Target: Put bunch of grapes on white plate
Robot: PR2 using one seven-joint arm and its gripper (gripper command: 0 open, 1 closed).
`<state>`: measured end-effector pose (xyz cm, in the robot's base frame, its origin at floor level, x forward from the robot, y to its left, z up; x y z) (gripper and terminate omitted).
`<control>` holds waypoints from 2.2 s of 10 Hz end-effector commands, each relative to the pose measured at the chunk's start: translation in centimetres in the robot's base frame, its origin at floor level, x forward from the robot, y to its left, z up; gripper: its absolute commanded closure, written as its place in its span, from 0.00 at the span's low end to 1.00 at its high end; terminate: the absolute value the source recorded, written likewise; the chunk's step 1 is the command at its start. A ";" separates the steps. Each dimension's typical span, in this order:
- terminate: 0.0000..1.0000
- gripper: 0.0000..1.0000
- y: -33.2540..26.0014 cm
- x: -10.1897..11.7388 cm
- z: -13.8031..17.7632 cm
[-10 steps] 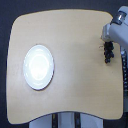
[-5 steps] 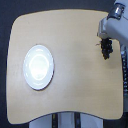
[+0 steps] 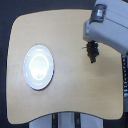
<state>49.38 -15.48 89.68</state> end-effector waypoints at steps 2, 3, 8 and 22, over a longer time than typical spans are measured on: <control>0.00 1.00 16.7 -1.2 -1.7; 0.00 1.00 18.5 -1.5 -2.3; 0.00 1.00 27.3 -3.3 -5.0; 0.00 1.00 30.6 -3.9 -11.2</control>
<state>45.26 15.94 79.40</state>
